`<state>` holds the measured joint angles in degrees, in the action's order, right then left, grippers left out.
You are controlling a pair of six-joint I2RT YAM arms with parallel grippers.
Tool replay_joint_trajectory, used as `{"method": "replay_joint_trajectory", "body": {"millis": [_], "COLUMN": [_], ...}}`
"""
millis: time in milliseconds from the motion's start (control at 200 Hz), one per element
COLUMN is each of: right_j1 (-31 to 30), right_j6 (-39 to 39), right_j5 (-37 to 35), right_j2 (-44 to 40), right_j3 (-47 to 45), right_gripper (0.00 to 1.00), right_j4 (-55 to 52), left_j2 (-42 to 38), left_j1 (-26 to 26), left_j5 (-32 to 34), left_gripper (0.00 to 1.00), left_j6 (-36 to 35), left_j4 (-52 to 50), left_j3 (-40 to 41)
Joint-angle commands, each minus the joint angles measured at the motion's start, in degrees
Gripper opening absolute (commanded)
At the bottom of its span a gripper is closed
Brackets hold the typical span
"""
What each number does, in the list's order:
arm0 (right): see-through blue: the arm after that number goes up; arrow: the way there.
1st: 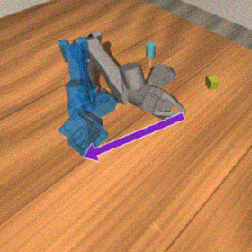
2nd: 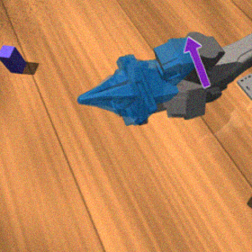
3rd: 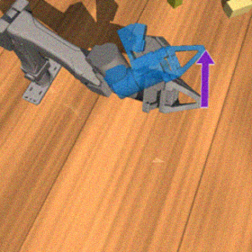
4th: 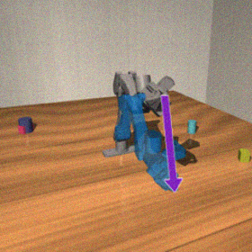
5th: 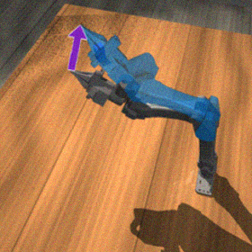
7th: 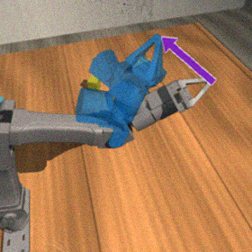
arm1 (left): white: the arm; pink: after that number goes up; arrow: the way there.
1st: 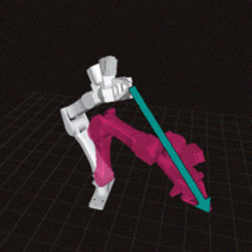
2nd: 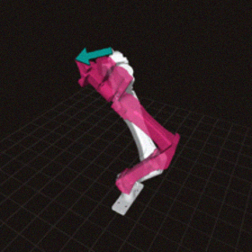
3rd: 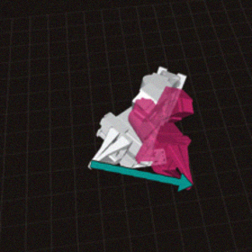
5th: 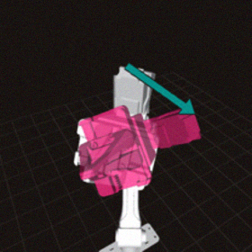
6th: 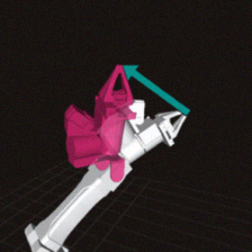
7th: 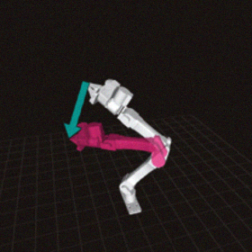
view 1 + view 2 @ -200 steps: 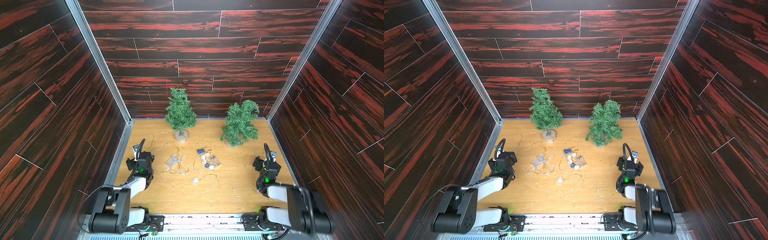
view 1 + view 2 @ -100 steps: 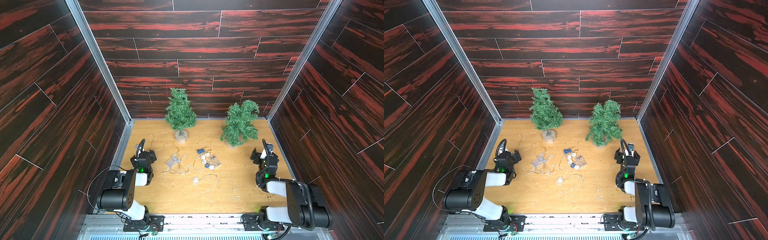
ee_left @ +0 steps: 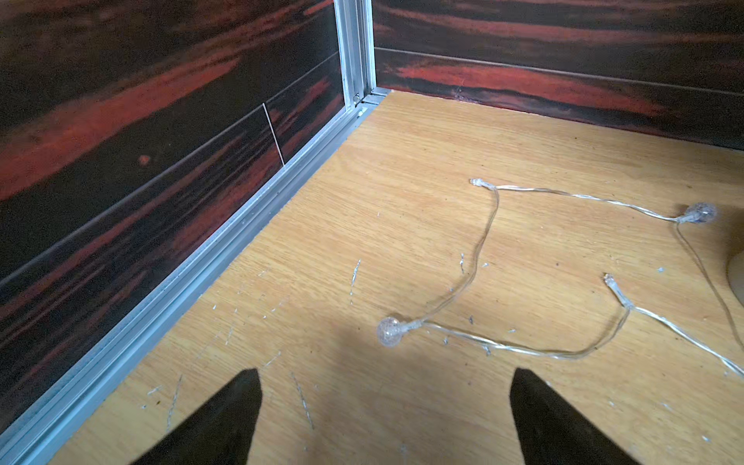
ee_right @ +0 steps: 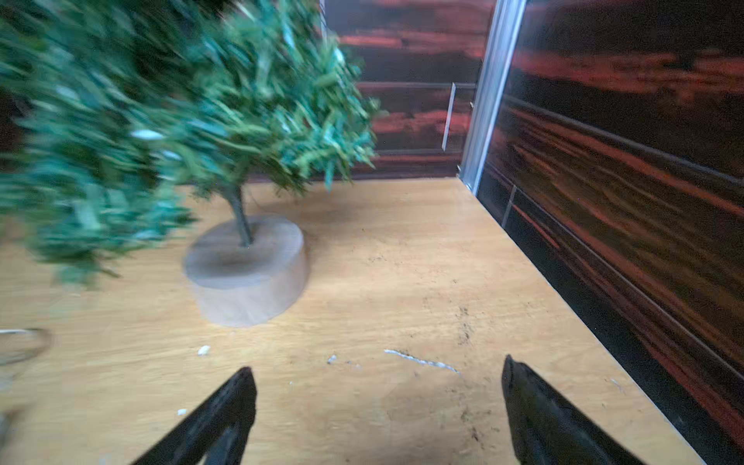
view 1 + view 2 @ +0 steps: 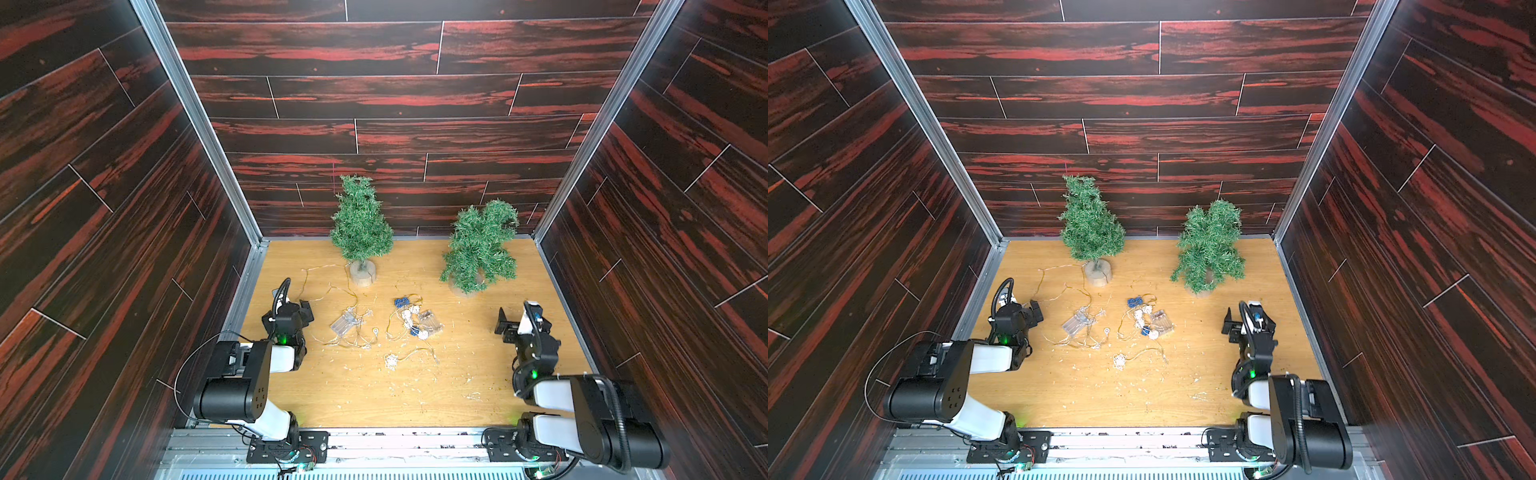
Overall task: Remove string lights from the small christmas tree
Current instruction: Reset both arms
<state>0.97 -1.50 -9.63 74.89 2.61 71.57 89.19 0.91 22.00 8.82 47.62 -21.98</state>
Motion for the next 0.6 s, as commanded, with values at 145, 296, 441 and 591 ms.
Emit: {"method": "replay_joint_trajectory", "body": {"millis": [145,296,441,591], "right_j1": [0.3,1.3,1.3,1.6], "right_j6": [2.3,3.1,3.6,3.4], "right_j5": [2.8,5.1,2.5,4.1], "right_j2": [18.1,15.1,15.5,14.9], "right_j3": [3.7,7.8,10.2,13.9], "right_gripper": [0.99,0.99,0.99,0.99], "right_j4": [20.3,8.4,4.9,-3.2], "left_j2": [-1.5,-1.6,-1.6,-1.6], "left_j1": [0.1,0.1,0.1,0.1], "left_j5": [-0.1,-0.3,-0.3,-0.2], "left_gripper": [1.0,1.0,1.0,1.0], "left_j6": [-0.3,-0.4,-0.3,-0.4], "left_j4": [0.1,0.2,0.2,0.2], "left_j3": [-1.3,-1.3,-1.3,-1.3]}}
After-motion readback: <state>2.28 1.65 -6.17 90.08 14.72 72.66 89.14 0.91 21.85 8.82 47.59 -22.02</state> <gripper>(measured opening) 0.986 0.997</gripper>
